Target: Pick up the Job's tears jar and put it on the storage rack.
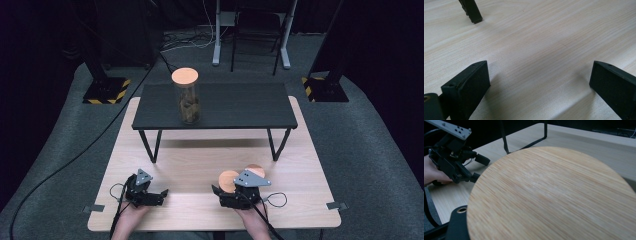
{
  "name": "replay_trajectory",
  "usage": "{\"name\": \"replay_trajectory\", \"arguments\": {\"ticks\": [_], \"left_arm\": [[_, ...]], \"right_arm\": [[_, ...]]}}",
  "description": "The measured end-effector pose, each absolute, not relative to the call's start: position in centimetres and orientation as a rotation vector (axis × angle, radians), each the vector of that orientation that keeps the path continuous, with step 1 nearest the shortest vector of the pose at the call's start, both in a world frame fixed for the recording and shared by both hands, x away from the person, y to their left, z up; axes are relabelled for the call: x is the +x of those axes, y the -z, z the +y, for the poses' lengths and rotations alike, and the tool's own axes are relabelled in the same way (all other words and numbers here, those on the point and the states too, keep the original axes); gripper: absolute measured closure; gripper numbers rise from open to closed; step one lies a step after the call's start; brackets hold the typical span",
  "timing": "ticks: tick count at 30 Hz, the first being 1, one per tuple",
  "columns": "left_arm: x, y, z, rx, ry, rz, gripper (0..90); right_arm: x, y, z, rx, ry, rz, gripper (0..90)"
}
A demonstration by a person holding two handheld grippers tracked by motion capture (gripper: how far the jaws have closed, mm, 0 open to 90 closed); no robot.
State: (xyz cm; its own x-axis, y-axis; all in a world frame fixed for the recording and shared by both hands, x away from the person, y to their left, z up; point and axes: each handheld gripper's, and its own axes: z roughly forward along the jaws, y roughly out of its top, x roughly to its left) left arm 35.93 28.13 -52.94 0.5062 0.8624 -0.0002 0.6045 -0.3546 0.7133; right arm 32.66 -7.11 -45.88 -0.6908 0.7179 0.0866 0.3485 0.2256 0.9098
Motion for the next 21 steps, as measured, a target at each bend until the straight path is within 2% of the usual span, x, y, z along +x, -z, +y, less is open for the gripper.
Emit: {"name": "replay_trajectory", "arguments": {"ticks": [21], "left_arm": [[35.9,52.9,28.1,2.088,-0.501,1.195,2.5]], "right_arm": [[33.9,41.6,-7.9,0.949,-1.441,2.187,24.5]]}}
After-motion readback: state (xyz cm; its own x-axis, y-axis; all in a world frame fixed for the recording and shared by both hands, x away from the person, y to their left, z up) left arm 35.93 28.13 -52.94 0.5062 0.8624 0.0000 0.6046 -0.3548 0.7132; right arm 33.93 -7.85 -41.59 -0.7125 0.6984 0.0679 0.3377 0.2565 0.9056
